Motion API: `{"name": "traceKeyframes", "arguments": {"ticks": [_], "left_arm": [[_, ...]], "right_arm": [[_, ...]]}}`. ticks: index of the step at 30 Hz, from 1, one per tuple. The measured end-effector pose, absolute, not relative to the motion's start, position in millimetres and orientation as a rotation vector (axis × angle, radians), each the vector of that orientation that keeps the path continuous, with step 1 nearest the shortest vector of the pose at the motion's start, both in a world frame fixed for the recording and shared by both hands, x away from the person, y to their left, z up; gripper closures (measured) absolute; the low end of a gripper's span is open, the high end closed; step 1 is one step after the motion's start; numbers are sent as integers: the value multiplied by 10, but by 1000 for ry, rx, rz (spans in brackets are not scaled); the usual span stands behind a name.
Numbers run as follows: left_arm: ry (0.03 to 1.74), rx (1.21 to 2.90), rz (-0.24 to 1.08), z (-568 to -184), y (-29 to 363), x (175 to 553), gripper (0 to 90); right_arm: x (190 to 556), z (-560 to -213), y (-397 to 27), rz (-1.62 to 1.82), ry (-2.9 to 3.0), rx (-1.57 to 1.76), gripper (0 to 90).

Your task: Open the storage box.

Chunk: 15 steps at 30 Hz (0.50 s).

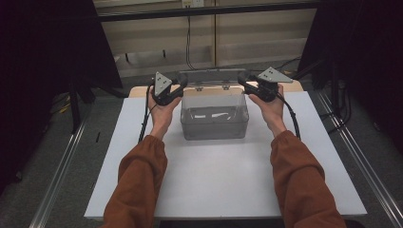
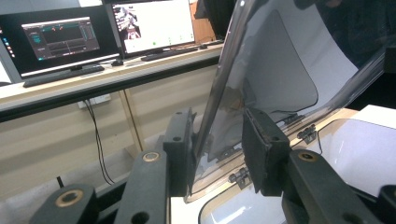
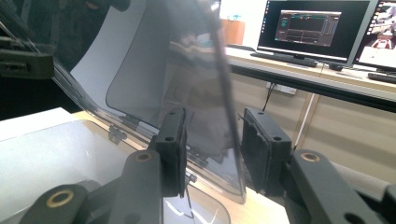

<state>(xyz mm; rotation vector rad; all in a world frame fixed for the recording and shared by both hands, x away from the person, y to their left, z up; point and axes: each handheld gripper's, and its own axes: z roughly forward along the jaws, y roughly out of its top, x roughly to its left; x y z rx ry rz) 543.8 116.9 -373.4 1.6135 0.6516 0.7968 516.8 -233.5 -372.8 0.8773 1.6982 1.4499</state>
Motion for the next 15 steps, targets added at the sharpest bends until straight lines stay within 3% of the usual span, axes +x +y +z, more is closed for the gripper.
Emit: {"name": "traceKeyframes", "arguments": {"ticks": [15], "left_arm": [[648, 1634, 789, -3742, 1217, 5539, 613]], "right_arm": [[5295, -3812, -2316, 1463, 1689, 902, 628]]}}
